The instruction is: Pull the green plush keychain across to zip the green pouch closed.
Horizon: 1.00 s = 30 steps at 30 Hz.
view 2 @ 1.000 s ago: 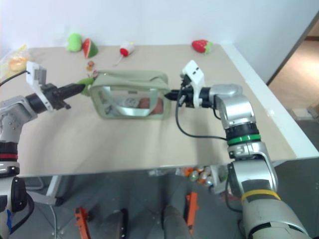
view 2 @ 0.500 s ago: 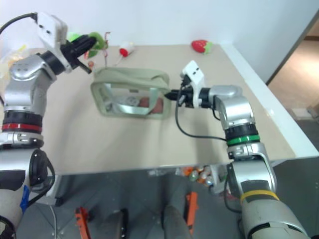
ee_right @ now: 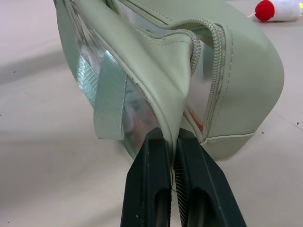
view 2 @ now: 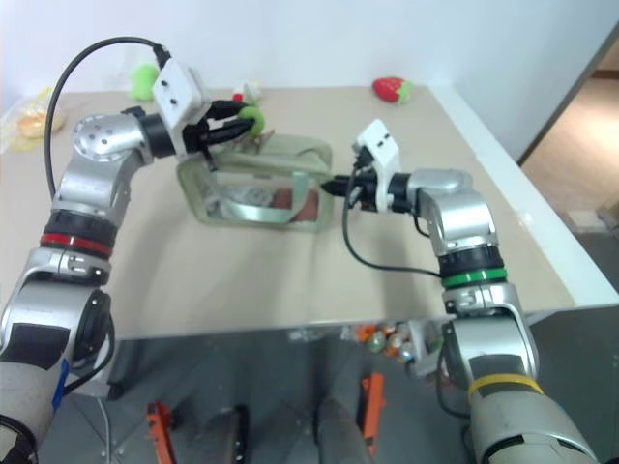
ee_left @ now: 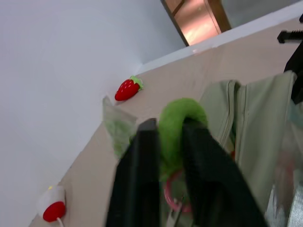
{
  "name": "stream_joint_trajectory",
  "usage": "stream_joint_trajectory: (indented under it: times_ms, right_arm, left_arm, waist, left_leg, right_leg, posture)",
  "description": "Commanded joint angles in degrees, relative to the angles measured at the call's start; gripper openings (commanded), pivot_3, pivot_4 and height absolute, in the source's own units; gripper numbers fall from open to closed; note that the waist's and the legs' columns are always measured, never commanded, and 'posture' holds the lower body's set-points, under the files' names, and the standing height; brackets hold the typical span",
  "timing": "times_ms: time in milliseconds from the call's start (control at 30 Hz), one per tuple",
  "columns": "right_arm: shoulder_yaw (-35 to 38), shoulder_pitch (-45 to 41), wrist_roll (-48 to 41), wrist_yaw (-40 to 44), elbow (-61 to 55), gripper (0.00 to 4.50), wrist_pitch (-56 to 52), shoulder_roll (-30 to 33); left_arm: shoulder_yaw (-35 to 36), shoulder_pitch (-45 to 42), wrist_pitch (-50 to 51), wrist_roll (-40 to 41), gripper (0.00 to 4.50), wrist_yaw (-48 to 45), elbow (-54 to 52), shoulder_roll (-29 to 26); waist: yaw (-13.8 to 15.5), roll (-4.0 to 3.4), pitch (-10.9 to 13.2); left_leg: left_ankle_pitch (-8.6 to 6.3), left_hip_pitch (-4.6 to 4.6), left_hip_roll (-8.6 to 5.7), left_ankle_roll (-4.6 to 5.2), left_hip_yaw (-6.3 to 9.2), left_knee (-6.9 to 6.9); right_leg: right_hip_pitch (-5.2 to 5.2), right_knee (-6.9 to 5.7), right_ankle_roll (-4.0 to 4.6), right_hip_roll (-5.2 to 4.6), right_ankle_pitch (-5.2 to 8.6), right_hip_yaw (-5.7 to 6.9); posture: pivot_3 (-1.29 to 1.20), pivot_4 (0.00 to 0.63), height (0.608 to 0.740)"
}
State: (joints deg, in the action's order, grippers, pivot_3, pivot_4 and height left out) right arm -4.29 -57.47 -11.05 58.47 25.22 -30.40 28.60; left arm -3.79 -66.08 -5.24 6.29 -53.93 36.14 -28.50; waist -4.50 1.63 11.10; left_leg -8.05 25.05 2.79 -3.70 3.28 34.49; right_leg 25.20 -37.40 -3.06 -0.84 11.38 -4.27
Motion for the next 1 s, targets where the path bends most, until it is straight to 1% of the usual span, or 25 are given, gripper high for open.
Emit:
stream_joint_trajectory:
  times_ms: [33, 100, 167, 300, 467, 533, 567, 633, 767, 867, 1000]
  right_arm:
    - [0.3, -0.2, -0.5, 0.0, -1.4, 0.0, -0.1, 0.3]
    - [0.2, -0.4, -0.4, 0.0, -1.1, 0.0, 0.1, 0.1]
    - [0.1, -0.7, -0.4, 0.0, -0.7, 0.0, 0.4, -0.1]
    - [-0.1, -1.2, -0.3, 0.2, 0.0, 0.0, 0.9, -0.5]
    - [-0.3, -1.8, -0.1, 0.3, 0.8, 0.0, 1.4, -0.9]
    - [-0.3, -1.9, -0.1, 0.3, 1.0, 0.0, 1.5, -1.0]
    - [-0.4, -1.9, -0.1, 0.4, 1.0, 0.0, 1.6, -1.1]
    - [-0.4, -1.9, -0.1, 0.4, 0.9, 0.0, 1.6, -1.2]
    - [-0.4, -1.8, -0.1, 0.4, 1.0, 0.0, 1.6, -1.3]
    - [-0.4, -1.7, -0.1, 0.5, 0.8, 0.0, 1.5, -1.4]
    - [-0.4, -1.6, -0.2, 0.5, 0.6, 0.0, 1.3, -1.4]
  left_arm:
    - [3.6, -2.8, 0.7, 1.5, 2.37, 2.1, -0.6, -1.2]
    - [5.1, -3.0, 2.2, 2.4, 3.14, 2.8, -0.9, -1.7]
    - [6.1, -2.4, 3.3, 3.5, 3.74, 2.3, -1.9, -2.4]
    - [8.2, -1.2, 7.4, 6.7, 3.74, 0.8, -5.4, -3.5]
    - [9.7, 1.3, 13.2, 9.2, 3.74, -0.8, -9.3, -6.5]
    - [10.7, 3.0, 16.3, 11.1, 3.74, -2.2, -11.3, -8.1]
    - [11.0, 4.4, 19.0, 12.3, 3.74, -3.6, -12.6, -9.3]
    - [11.3, 7.8, 21.3, 13.8, 3.74, -6.9, -14.9, -12.1]
    - [13.3, 13.1, 25.1, 15.8, 3.74, -9.4, -14.9, -16.3]
    - [14.3, 15.2, 27.4, 17.9, 3.74, -10.0, -16.1, -16.4]
    - [13.4, 16.8, 27.0, 16.6, 3.74, -9.1, -14.4, -15.2]
  waist:
    - [0.0, 0.0, 0.0]
    - [0.0, 0.0, 0.0]
    - [0.0, 0.0, 0.0]
    - [0.0, 0.0, 0.0]
    - [-0.1, 0.0, 0.0]
    - [-0.2, -0.01, 0.0]
    - [-0.2, -0.01, 0.0]
    - [-0.3, -0.01, 0.0]
    - [-0.4, -0.01, 0.0]
    - [-0.3, 0.0, 0.0]
    - [-0.3, 0.0, 0.0]
  left_leg:
    - [0.0, 0.0, 0.0, 0.0, 0.0, 0.0]
    - [0.0, 0.01, 0.0, 0.0, 0.0, 0.0]
    - [0.0, 0.01, 0.0, 0.0, 0.0, 0.0]
    - [0.0, 0.0, 0.0, 0.0, 0.01, 0.0]
    - [0.0, -0.02, 0.0, 0.0, 0.01, 0.0]
    - [0.0, -0.06, 0.01, 0.01, 0.01, 0.0]
    - [0.01, -0.06, 0.01, 0.01, 0.01, 0.0]
    - [0.01, -0.07, 0.02, 0.01, 0.01, 0.0]
    - [0.01, -0.07, 0.02, 0.01, 0.01, 0.01]
    - [0.02, -0.06, 0.02, 0.03, 0.02, 0.03]
    - [0.03, -0.06, 0.02, 0.03, 0.01, 0.07]
  right_leg:
    - [0.0, 0.0, 0.0, 0.0, 0.0, 0.0]
    - [0.0, 0.0, 0.0, 0.0, 0.0, 0.0]
    - [0.0, 0.0, -0.01, 0.0, 0.0, 0.0]
    - [-0.01, -0.01, -0.01, 0.0, 0.0, 0.0]
    - [0.0, -0.03, -0.01, 0.01, 0.0, 0.0]
    - [0.0, -0.1, 0.0, 0.02, 0.01, 0.0]
    - [0.01, -0.1, 0.01, 0.03, 0.01, 0.0]
    - [0.0, -0.14, 0.01, 0.03, 0.01, 0.0]
    - [0.01, -0.18, 0.04, 0.03, 0.03, 0.0]
    - [0.01, -0.19, 0.05, 0.02, 0.03, 0.01]
    - [0.0, -0.19, 0.05, 0.02, 0.03, 0.01]
  posture:
    - [0.0, 0.15, 0.739]
    - [0.0, 0.15, 0.739]
    - [0.0, 0.15, 0.739]
    - [0.0, 0.15, 0.739]
    - [0.0, 0.15, 0.739]
    - [0.0, 0.15, 0.739]
    - [0.0, 0.15, 0.739]
    - [0.0, 0.15, 0.739]
    - [0.0, 0.15, 0.739]
    - [0.0, 0.15, 0.739]
    - [0.0, 0.15, 0.739]
